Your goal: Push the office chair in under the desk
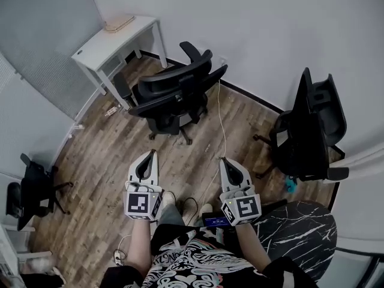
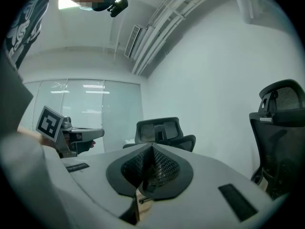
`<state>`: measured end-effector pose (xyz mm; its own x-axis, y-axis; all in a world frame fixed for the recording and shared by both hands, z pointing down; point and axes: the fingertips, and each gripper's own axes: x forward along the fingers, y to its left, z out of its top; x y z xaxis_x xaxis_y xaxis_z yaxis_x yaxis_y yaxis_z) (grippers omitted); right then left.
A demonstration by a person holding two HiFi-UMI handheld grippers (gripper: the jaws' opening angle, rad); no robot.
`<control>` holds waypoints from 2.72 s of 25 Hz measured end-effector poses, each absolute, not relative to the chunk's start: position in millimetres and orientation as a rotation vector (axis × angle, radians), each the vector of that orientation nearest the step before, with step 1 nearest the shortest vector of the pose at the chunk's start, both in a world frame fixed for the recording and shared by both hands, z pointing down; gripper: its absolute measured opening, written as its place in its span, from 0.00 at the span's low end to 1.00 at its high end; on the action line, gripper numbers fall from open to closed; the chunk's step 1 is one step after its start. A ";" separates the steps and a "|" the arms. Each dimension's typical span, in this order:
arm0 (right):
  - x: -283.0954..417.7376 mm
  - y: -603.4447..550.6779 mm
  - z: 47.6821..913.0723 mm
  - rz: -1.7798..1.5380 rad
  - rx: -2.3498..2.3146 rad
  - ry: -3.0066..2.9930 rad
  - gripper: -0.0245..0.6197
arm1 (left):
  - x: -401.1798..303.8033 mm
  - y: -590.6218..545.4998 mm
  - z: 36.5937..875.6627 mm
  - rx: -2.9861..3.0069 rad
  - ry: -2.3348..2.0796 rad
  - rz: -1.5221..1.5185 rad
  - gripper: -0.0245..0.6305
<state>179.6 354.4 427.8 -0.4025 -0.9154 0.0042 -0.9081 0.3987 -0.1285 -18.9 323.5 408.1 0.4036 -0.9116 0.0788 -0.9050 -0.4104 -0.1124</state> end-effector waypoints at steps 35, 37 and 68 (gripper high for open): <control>113.6 165.8 453.1 -0.142 -1.922 2.595 0.06 | -82.0 143.0 432.6 -2.755 1.432 -0.134 0.07; 109.8 155.6 452.9 -0.128 -1.935 2.596 0.06 | -86.3 136.1 435.5 -2.757 1.423 -0.157 0.07; 112.1 86.2 452.0 -0.151 -1.685 2.750 0.19 | -57.5 95.0 469.6 -2.605 1.353 -0.580 0.29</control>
